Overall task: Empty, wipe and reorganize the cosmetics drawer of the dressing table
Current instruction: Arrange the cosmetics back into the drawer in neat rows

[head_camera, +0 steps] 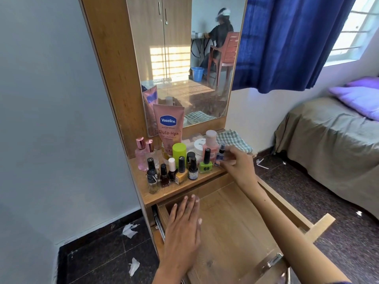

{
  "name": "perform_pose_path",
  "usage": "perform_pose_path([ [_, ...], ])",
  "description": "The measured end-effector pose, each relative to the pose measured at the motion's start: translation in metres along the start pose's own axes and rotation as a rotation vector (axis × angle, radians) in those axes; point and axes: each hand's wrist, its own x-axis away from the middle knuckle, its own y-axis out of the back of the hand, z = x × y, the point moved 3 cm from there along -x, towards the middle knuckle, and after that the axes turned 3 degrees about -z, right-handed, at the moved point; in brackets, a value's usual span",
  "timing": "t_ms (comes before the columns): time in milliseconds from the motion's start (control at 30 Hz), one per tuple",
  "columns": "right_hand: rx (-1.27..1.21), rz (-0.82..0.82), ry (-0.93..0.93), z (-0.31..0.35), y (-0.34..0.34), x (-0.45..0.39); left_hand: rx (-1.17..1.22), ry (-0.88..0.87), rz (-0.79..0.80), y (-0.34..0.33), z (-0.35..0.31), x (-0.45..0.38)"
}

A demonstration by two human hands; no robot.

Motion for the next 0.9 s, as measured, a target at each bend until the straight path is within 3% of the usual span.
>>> perform_pose_path([
  [133, 0.035, 0.04, -0.021, -0.004, 0.017, 0.013, -0.001, -0.002, -0.008, -0.002, 0.001, 0.0],
  [333, 0.146, 0.474, -0.135, -0.004, -0.005, 0.049, 0.026, -0.017, -0.028, 0.0, 0.001, 0.002],
  [467, 0.252, 0.607, -0.108, -0.005, -0.04, 0.054, 0.103, -0.026, -0.07, 0.006, 0.0, 0.005],
  [733, 0.303, 0.616, -0.025, -0.003, -0.067, 0.054, 0.239, 0.053, -0.444, 0.04, 0.013, 0.026],
  [900, 0.284, 0.62, -0.025, -0.003, -0.068, 0.056, 0.246, 0.12, -0.556, 0.057, 0.029, 0.031],
])
